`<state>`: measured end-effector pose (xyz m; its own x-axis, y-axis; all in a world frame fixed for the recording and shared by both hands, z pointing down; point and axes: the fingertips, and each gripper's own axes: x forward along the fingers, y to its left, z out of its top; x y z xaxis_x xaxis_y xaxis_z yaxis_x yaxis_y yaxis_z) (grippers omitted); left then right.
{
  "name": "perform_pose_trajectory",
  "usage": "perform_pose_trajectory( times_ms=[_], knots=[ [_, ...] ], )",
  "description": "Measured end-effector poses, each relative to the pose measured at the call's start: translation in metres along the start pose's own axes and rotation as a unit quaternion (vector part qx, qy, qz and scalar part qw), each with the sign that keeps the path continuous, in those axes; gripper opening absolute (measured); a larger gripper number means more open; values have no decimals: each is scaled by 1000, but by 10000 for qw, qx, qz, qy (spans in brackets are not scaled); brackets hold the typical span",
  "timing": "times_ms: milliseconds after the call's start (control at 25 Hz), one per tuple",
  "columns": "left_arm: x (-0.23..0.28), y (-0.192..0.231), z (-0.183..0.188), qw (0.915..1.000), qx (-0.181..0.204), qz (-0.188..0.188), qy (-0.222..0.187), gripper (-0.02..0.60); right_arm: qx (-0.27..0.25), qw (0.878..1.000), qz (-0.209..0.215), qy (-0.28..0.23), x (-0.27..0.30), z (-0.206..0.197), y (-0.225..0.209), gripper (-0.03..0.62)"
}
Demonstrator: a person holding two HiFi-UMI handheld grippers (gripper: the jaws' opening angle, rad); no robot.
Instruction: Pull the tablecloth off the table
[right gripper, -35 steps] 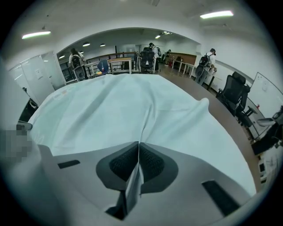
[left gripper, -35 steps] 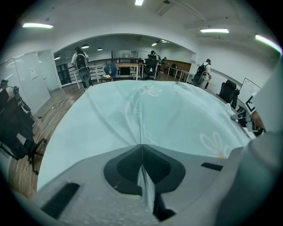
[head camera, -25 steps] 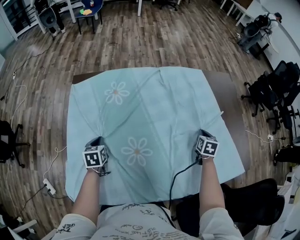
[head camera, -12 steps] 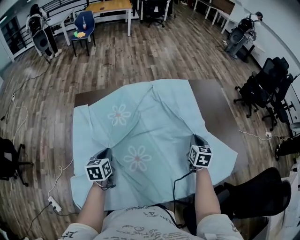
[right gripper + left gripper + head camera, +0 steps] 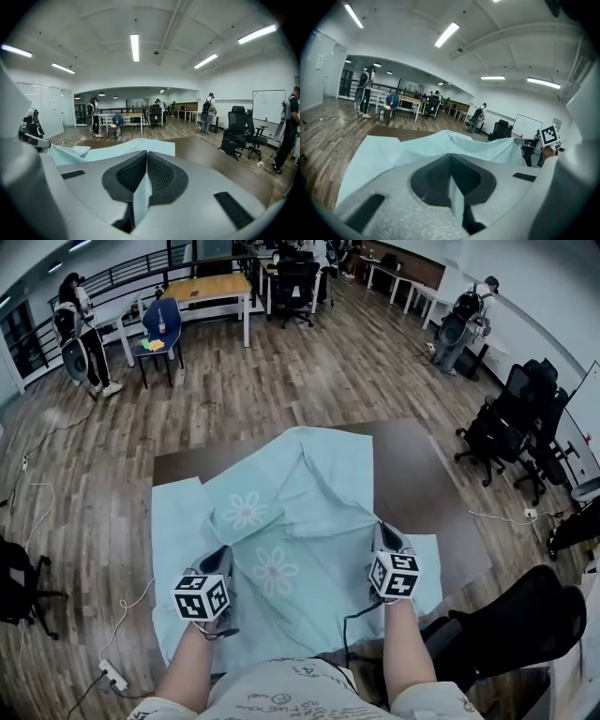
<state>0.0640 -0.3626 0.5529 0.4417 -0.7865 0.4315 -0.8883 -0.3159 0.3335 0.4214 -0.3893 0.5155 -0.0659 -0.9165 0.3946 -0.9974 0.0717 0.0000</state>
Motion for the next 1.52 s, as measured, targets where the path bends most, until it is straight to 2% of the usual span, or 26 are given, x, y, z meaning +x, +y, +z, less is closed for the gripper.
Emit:
perform_pose_trajectory(
  times_ms=[320, 560, 680, 840, 1040, 1280, 1520],
  knots=[
    [-13, -67, 45, 9943, 768, -523, -522, 8, -143, 9969, 223, -736, -48, 55, 44, 14],
    [-22, -136, 97, 9785, 1579, -768, -1087, 8, -138, 9911, 304, -1291, -82, 95, 60, 14],
    [-26, -159, 112, 9714, 1846, -824, -1247, 8, -173, 9876, 356, -1516, -94, 110, 71, 14],
    [-27, -172, 120, 9689, 1906, -864, -1324, 8, -231, 9845, 415, -1691, -103, 124, 80, 14],
    [-28, -173, 120, 9701, 1863, -850, -1302, 9, -305, 9840, 461, -1696, -109, 124, 83, 14],
    [-28, -174, 116, 9683, 1988, -885, -1225, 9, -225, 9847, 448, -1667, -110, 120, 81, 14],
    [-25, -168, 111, 9714, 1907, -847, -1137, 9, -177, 9858, 429, -1617, -108, 117, 84, 14]
  ],
)
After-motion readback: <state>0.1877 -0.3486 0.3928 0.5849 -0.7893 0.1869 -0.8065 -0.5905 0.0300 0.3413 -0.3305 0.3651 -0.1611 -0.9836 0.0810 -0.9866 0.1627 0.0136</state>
